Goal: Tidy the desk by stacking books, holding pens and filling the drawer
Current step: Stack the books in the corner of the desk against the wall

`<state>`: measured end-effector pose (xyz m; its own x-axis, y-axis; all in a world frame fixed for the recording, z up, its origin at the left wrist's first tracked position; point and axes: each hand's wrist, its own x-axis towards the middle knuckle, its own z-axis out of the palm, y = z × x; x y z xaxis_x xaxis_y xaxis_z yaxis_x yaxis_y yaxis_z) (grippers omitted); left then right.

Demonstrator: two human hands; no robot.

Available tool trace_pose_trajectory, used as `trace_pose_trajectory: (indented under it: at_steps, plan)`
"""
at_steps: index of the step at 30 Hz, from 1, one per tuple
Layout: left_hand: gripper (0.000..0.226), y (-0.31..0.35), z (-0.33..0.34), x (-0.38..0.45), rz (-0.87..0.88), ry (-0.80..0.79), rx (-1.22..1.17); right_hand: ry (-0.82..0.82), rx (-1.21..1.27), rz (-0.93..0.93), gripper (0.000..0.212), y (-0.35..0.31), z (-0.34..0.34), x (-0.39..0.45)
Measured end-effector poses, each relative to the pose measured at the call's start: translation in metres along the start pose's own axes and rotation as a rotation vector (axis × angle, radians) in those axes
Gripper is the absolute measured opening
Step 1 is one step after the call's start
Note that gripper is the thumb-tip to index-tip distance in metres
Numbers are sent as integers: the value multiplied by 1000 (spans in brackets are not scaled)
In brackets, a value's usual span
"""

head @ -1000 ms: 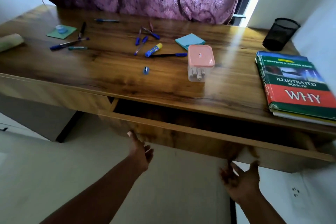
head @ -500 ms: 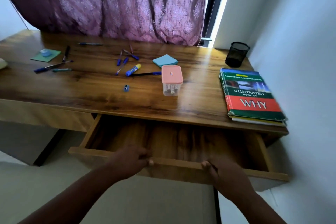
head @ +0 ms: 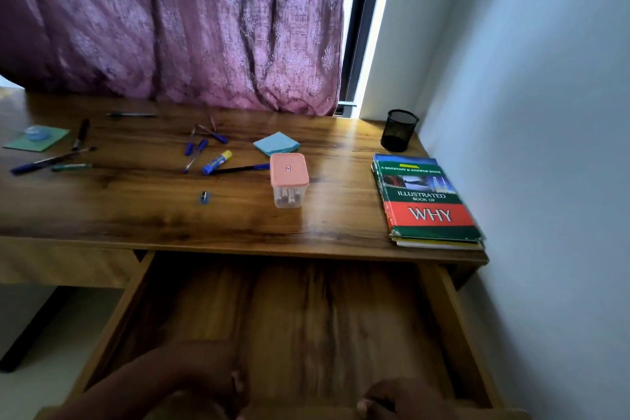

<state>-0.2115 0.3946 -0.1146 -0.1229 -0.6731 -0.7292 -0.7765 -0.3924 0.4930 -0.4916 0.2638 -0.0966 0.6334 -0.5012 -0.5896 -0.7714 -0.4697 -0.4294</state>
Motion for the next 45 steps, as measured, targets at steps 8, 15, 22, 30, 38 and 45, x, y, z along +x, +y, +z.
trace_pose_trajectory:
  at_steps: [8,15,22,30,38,45]
  plan:
    - [26,108,-86,53,164,237,-604,763,433,69,12,44,-117,12]
    - [22,213,-156,147,150,529,-1156,797,236,371,37,89,-211,106]
    - [40,242,-169,203,65,639,-1218,745,72,562,55,89,-214,148]
    - [45,246,-183,215,-7,604,-1153,713,169,599,72,92,-211,154]
    - [38,236,-167,206,16,487,-1220,649,182,593,84,100,-207,144]
    - [26,214,-131,139,51,362,-1361,535,572,350,81,95,-192,84]
